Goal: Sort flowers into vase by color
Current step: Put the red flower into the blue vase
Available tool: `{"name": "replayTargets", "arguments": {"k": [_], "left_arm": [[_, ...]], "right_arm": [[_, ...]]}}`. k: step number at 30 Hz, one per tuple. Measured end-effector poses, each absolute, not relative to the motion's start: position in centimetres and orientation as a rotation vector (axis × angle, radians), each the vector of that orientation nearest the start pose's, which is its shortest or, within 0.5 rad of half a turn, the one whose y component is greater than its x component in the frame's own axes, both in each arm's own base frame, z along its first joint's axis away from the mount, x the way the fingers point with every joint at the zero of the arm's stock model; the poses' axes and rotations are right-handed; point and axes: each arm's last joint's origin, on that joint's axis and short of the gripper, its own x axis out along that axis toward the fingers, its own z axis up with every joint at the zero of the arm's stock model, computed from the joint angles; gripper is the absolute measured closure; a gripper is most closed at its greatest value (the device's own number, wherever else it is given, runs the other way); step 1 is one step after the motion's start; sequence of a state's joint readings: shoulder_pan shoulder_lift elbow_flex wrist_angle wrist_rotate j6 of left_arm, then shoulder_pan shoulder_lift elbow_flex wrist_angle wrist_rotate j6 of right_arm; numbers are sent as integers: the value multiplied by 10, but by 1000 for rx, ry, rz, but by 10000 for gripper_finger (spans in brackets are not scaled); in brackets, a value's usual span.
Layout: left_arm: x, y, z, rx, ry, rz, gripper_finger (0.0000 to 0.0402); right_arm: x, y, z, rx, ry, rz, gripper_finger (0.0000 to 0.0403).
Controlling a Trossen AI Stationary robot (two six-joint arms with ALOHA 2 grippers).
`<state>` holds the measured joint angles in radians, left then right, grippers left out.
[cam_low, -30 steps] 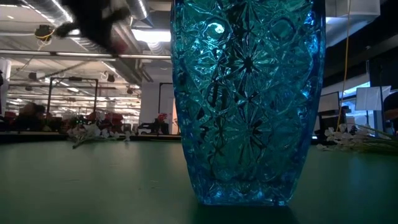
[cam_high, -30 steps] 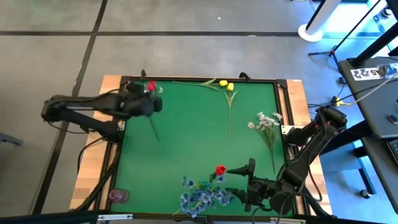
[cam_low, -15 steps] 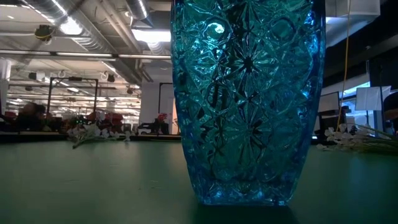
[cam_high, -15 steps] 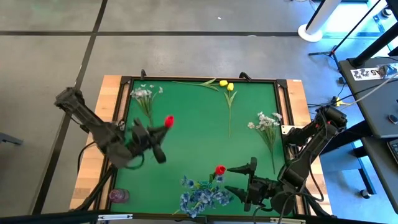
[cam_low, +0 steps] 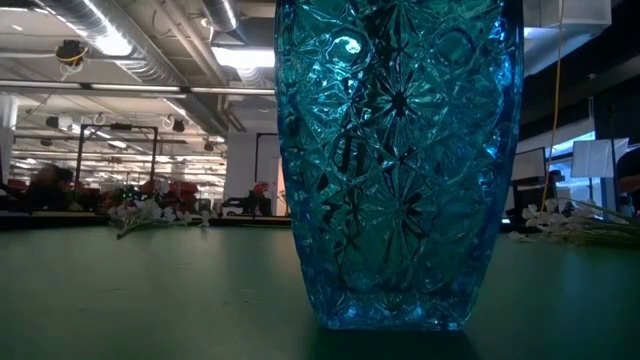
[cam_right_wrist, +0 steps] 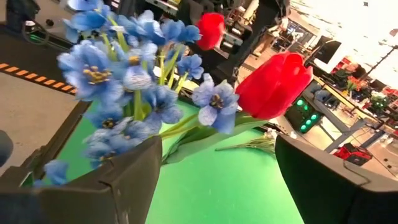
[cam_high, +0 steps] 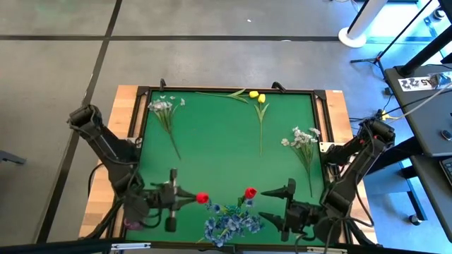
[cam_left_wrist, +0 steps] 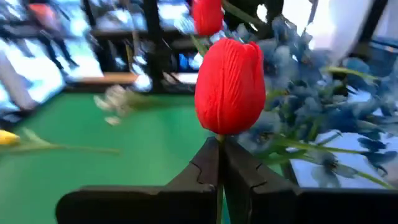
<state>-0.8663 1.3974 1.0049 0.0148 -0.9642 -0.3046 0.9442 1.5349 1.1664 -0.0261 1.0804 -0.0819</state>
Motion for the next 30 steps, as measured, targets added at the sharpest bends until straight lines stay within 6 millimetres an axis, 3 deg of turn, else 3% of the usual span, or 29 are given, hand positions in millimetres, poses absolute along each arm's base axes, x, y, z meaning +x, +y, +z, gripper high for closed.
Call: {"name": "replayTargets", "arguments": {"k": [4,9,16,22,30], "left_arm": [[201,-211,268,11,129,237,399],[194,-191,237,-98,-23,126,399],[190,-142,242,-121,-475,-190,399],[221,-121,258,-140,-604,-327,398],[274,-142,281,-135,-686,-374,396]], "right_arm": [[215,259,304,-412,212,-119,91],[215,259,304,-411,211,-118,91],[219,257,305,-403,206,-131,91],[219,257,306,-392,202,-135,91],[218,257,306,-350,198,-137,91]]}}
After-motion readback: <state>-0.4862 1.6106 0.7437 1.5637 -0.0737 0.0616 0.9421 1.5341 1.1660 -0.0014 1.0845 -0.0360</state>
